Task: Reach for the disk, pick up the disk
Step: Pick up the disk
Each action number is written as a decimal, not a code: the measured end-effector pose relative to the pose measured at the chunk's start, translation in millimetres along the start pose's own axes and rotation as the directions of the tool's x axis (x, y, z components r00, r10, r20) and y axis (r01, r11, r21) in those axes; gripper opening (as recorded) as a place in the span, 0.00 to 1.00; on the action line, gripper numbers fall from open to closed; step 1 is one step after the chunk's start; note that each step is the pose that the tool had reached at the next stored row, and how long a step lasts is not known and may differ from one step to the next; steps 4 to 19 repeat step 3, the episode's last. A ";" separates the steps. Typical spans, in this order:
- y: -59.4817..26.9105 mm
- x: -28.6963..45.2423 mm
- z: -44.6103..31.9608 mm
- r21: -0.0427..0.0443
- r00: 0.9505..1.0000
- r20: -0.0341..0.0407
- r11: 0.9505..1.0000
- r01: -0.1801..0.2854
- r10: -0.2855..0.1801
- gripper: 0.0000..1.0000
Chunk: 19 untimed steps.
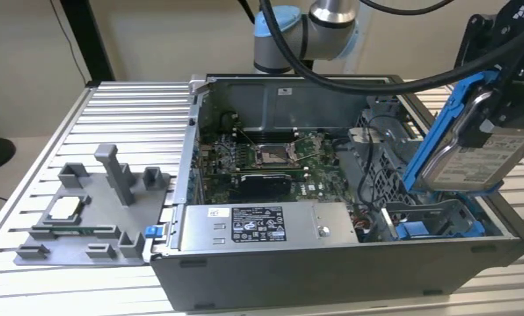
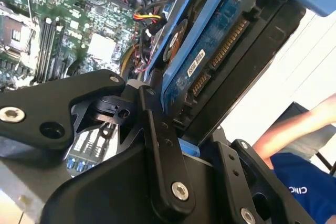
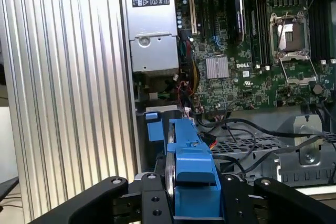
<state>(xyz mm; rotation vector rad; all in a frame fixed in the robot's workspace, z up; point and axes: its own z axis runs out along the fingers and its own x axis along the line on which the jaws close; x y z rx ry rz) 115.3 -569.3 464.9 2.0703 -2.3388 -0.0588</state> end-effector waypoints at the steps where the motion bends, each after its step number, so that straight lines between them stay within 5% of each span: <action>1: 0.0 0.0 0.0 0.000 1.000 0.000 1.000 0.000 0.000 0.00; 19: 0.0 0.1 0.0 0.000 1.000 0.000 1.000 0.000 0.000 0.00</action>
